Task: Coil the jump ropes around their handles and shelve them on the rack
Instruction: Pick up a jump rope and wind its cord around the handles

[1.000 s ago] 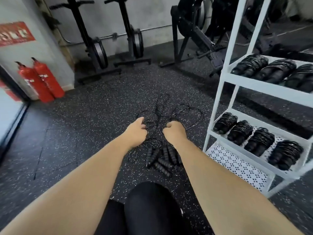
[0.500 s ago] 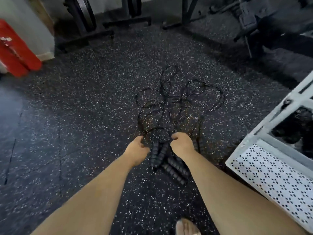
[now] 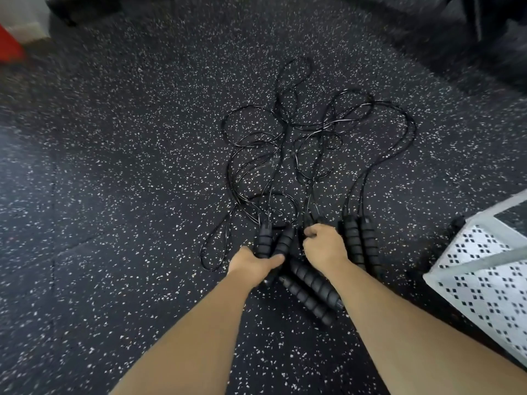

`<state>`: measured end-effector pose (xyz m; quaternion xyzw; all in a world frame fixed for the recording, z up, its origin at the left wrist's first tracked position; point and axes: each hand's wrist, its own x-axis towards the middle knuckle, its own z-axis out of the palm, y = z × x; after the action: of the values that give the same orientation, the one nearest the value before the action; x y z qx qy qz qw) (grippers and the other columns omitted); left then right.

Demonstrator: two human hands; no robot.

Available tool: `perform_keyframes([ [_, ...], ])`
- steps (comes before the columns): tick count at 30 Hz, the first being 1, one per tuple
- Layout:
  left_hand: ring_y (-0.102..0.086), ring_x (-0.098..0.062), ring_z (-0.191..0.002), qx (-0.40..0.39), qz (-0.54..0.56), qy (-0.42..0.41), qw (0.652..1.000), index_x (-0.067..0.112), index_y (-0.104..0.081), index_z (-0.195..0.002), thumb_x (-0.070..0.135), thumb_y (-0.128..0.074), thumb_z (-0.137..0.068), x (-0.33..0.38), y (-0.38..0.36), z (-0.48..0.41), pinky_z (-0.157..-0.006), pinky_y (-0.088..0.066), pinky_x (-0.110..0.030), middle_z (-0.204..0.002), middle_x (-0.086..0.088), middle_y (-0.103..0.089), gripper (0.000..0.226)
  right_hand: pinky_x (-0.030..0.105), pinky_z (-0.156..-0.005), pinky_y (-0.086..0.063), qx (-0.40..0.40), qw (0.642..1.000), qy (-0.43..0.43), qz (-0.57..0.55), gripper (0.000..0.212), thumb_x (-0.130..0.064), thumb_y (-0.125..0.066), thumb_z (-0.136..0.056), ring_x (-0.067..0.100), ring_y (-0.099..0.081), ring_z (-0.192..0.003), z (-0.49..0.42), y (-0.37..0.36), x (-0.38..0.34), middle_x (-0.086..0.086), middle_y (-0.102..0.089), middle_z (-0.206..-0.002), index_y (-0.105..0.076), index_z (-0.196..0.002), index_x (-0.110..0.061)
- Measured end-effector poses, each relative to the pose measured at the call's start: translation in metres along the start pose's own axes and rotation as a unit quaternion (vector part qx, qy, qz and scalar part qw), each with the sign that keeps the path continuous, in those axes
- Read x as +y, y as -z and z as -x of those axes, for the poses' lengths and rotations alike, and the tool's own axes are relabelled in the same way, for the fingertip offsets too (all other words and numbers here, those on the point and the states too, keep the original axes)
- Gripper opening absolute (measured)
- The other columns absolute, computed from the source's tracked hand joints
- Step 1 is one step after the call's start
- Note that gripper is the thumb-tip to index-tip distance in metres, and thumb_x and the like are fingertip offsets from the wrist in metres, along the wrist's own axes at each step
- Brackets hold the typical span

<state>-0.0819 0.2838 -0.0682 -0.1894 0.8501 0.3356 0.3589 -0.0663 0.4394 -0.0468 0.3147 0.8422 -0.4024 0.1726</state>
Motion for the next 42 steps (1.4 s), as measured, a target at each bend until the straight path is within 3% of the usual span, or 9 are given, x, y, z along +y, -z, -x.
perform_keyframes([
  [3,-0.058,-0.023,-0.105,0.012,-0.063,0.01,0.998,0.014,-0.044,-0.126,0.058,-0.082,-0.065,-0.007,-0.013,-0.009,-0.09,-0.049,-0.036,-0.114,-0.001,-0.057,0.085,0.035,-0.101,-0.044,0.007,1.0,-0.005,-0.009,0.04,-0.011,-0.049,-0.09,0.024,-0.052,-0.123,-0.007,-0.008,0.007,0.003,-0.059,-0.132,-0.06,-0.127,-0.019],
  [8,-0.058,-0.022,-0.098,0.025,-0.062,0.008,0.998,0.012,-0.048,-0.118,0.04,-0.078,-0.07,-0.011,-0.02,-0.016,-0.071,-0.046,-0.031,-0.109,-0.001,-0.058,0.063,0.032,-0.094,-0.046,0.016,1.0,-0.002,0.0,0.038,-0.011,-0.047,-0.092,0.022,-0.054,-0.119,-0.007,-0.015,0.016,0.001,-0.06,-0.13,-0.06,-0.127,-0.02],
  [11,-0.057,-0.025,-0.106,0.067,-0.076,-0.013,0.995,0.01,-0.046,-0.12,0.033,-0.076,-0.073,-0.024,-0.007,-0.01,-0.082,-0.052,-0.037,-0.113,-0.004,-0.054,0.061,0.032,-0.092,-0.046,0.017,1.0,0.006,0.005,0.037,-0.011,-0.047,-0.093,0.022,-0.054,-0.119,-0.006,-0.017,0.016,0.001,-0.06,-0.13,-0.06,-0.126,-0.02],
  [14,-0.046,-0.027,-0.12,0.135,-0.187,-0.028,0.973,0.012,-0.039,-0.126,0.034,-0.073,-0.08,-0.054,0.01,0.0,-0.098,-0.046,-0.043,-0.125,-0.005,-0.046,0.062,0.031,-0.087,-0.045,0.02,1.0,0.014,0.012,0.037,-0.013,-0.047,-0.093,0.023,-0.055,-0.114,-0.004,-0.019,0.013,0.0,-0.061,-0.127,-0.061,-0.126,-0.021],
  [20,-0.038,-0.026,-0.128,0.119,-0.303,0.001,0.946,0.016,-0.032,-0.133,0.046,-0.066,-0.086,-0.098,0.018,0.01,-0.104,-0.036,-0.039,-0.135,-0.006,-0.04,0.065,0.034,-0.083,-0.05,0.006,0.999,0.032,0.028,0.034,-0.016,-0.047,-0.092,0.024,-0.06,-0.103,0.005,-0.034,0.004,0.0,-0.064,-0.119,-0.061,-0.122,-0.025],
  [27,-0.032,-0.027,-0.135,0.139,-0.337,-0.075,0.928,0.014,-0.017,-0.148,0.063,-0.077,-0.068,-0.081,0.016,0.0,-0.112,-0.029,-0.041,-0.142,-0.005,-0.032,0.111,0.038,-0.086,-0.051,0.005,0.999,0.036,0.032,0.033,-0.017,-0.047,-0.093,0.023,-0.06,-0.103,0.006,-0.039,0.004,-0.001,-0.062,-0.122,-0.061,-0.122,-0.025],
  [33,-0.039,-0.026,-0.13,0.133,-0.335,-0.062,0.931,0.014,-0.033,-0.136,0.048,-0.07,-0.084,-0.067,0.01,-0.008,-0.104,-0.038,-0.041,-0.136,-0.006,-0.042,0.072,0.034,-0.087,-0.05,-0.003,0.998,0.036,0.042,0.034,-0.017,-0.047,-0.093,0.021,-0.058,-0.107,0.003,-0.044,0.003,-0.002,-0.062,-0.123,-0.06,-0.124,-0.023],
  [39,-0.041,-0.026,-0.13,0.147,-0.292,-0.033,0.944,0.012,-0.035,-0.133,0.047,-0.065,-0.088,-0.082,0.036,0.007,-0.106,-0.038,-0.042,-0.135,-0.006,-0.045,0.065,0.032,-0.082,-0.049,-0.005,0.997,0.048,0.053,0.033,-0.017,-0.049,-0.092,0.02,-0.06,-0.103,0.01,-0.045,-0.009,-0.002,-0.065,-0.119,-0.061,-0.122,-0.025],
  [42,-0.042,-0.026,-0.13,0.172,-0.291,-0.01,0.941,0.011,-0.036,-0.134,0.05,-0.064,-0.088,-0.089,0.071,0.029,-0.107,-0.037,-0.042,-0.135,-0.006,-0.046,0.067,0.034,-0.087,-0.05,-0.012,0.996,0.064,0.062,0.034,-0.016,-0.048,-0.092,0.021,-0.058,-0.107,0.022,-0.042,-0.025,-0.002,-0.063,-0.122,-0.061,-0.123,-0.025],
])
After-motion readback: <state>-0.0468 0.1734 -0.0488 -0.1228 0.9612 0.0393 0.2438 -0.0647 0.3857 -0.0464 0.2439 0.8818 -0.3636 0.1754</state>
